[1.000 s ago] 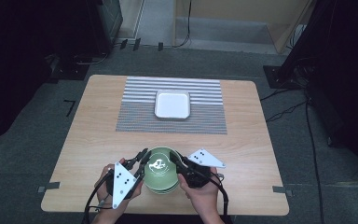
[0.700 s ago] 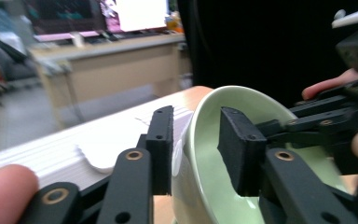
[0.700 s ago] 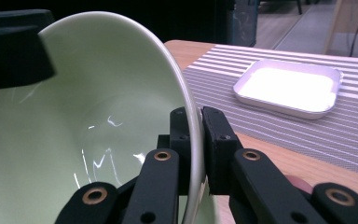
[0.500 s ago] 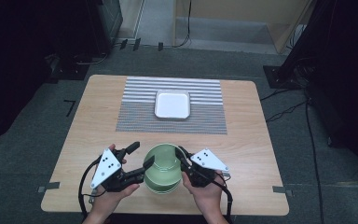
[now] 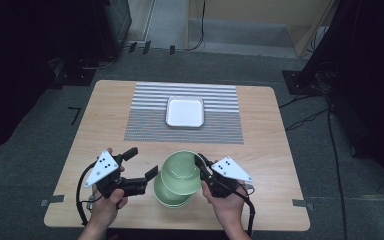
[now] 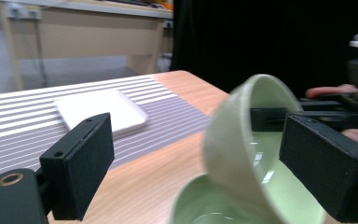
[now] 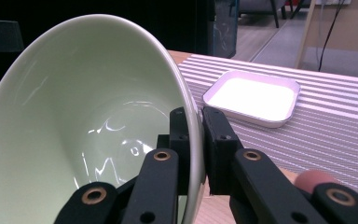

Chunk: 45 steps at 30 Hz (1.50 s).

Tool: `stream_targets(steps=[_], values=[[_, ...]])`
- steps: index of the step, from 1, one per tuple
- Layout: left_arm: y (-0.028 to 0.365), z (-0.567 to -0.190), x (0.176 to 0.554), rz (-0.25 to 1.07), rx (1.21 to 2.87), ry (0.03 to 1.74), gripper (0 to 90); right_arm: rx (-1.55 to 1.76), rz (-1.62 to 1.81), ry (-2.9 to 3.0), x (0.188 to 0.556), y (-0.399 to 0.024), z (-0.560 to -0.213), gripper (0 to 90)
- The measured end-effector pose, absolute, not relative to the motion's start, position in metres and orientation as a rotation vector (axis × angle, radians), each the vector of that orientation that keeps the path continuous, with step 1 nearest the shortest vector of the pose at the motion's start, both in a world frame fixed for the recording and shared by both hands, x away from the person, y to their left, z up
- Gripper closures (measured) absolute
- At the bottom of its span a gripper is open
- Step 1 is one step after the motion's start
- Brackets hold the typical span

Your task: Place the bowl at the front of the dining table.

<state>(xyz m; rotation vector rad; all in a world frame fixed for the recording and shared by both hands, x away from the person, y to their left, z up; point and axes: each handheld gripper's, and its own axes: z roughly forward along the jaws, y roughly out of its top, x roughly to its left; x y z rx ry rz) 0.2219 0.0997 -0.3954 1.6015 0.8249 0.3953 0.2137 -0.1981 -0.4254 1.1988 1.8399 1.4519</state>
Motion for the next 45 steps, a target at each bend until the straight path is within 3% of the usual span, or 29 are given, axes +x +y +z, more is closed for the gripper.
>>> stream_targets(steps=[8, 19, 27, 45], values=[[0.133, -0.402, 0.237, 0.449, 1.556, 0.962, 10.0, 1.213, 1.447, 1.812, 0.216, -0.206, -0.426, 83.9], [0.173, -0.441, 0.264, 0.482, 1.588, 1.178, 10.1, 1.254, 1.442, 1.787, 0.22, -0.215, -0.427, 83.8], [0.179, -0.469, 0.278, 0.519, 1.681, 1.322, 10.1, 1.265, 1.442, 1.782, 0.221, -0.218, -0.426, 83.8], [0.174, -0.517, 0.292, 0.622, 1.89, 1.453, 10.3, 1.32, 1.467, 1.765, 0.225, -0.228, -0.428, 83.7]])
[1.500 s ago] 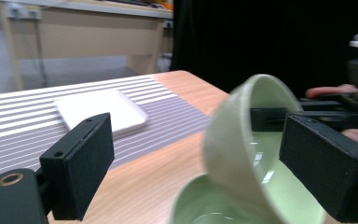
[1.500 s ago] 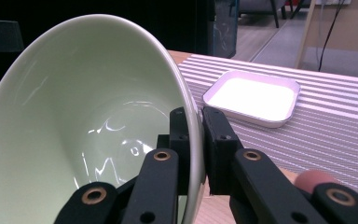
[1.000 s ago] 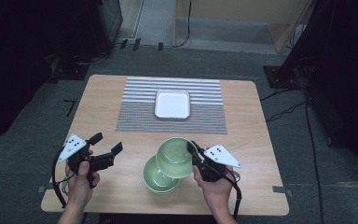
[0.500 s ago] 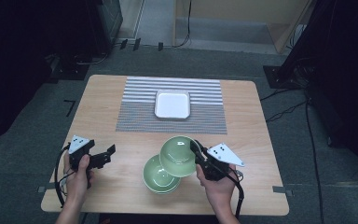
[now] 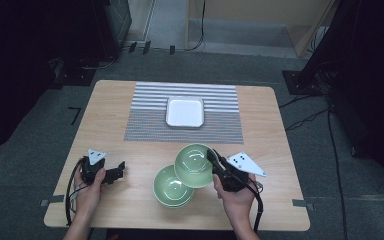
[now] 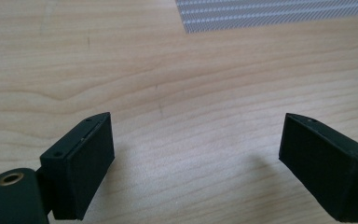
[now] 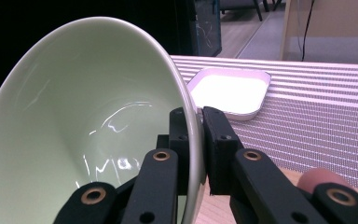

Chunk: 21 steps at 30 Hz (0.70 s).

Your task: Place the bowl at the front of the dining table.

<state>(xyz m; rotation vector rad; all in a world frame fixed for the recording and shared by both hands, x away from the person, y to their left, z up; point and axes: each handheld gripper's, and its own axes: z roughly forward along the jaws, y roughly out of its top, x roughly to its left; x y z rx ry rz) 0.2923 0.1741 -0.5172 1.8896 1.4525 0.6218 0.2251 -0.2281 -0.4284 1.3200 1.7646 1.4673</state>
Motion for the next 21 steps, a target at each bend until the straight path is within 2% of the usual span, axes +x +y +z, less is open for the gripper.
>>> stream_targets(steps=[21], values=[[0.1697, -0.5184, 0.2928, 0.627, 1.933, 1.454, 10.2, 1.338, 1.466, 1.762, 0.2265, -0.2312, -0.4282, 83.8]])
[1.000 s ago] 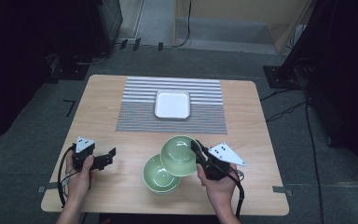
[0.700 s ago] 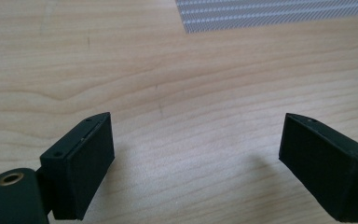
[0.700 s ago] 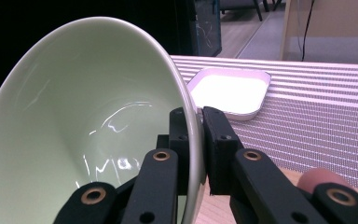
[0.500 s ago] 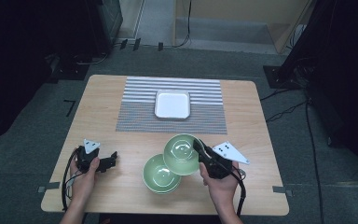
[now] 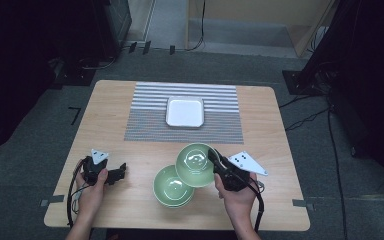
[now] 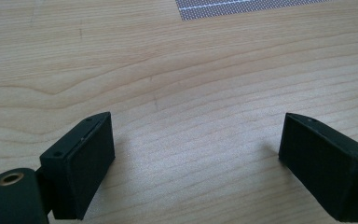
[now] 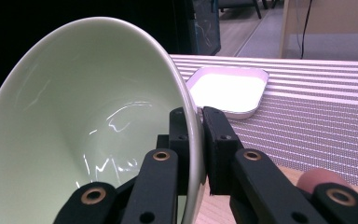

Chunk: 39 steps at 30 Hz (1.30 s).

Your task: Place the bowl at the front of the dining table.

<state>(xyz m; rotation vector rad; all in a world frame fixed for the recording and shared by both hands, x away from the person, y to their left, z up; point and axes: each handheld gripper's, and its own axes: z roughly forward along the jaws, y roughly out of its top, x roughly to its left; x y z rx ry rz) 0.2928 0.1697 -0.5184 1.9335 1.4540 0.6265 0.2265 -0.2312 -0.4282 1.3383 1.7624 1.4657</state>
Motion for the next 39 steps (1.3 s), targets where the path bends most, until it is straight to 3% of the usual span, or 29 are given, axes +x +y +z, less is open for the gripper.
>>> stream_targets(steps=[18, 39], values=[[0.17, -0.518, 0.294, 0.628, 1.934, 1.454, 10.0, 1.349, 1.458, 1.738, 0.246, -0.235, -0.416, 83.8], [0.17, -0.518, 0.295, 0.628, 1.934, 1.454, 10.1, 1.331, 1.435, 1.747, 0.293, -0.211, -0.405, 83.8]])
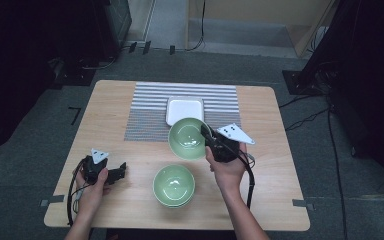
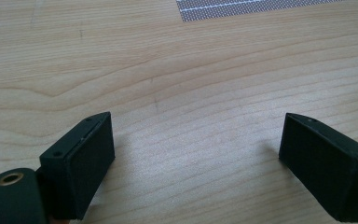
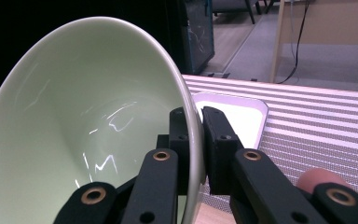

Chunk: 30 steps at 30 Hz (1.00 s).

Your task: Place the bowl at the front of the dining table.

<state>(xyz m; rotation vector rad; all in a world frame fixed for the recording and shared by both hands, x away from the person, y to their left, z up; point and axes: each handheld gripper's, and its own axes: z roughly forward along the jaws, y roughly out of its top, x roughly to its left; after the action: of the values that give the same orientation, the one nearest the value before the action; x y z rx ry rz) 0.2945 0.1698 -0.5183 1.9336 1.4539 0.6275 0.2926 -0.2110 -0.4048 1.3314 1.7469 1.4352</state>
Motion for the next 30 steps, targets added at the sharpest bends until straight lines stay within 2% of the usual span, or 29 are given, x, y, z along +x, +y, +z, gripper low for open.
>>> stream_targets(steps=[30], values=[[0.17, -0.518, 0.295, 0.63, 1.933, 1.454, 10.1, 1.447, 1.367, 1.718, 0.348, -0.217, -0.418, 84.0]])
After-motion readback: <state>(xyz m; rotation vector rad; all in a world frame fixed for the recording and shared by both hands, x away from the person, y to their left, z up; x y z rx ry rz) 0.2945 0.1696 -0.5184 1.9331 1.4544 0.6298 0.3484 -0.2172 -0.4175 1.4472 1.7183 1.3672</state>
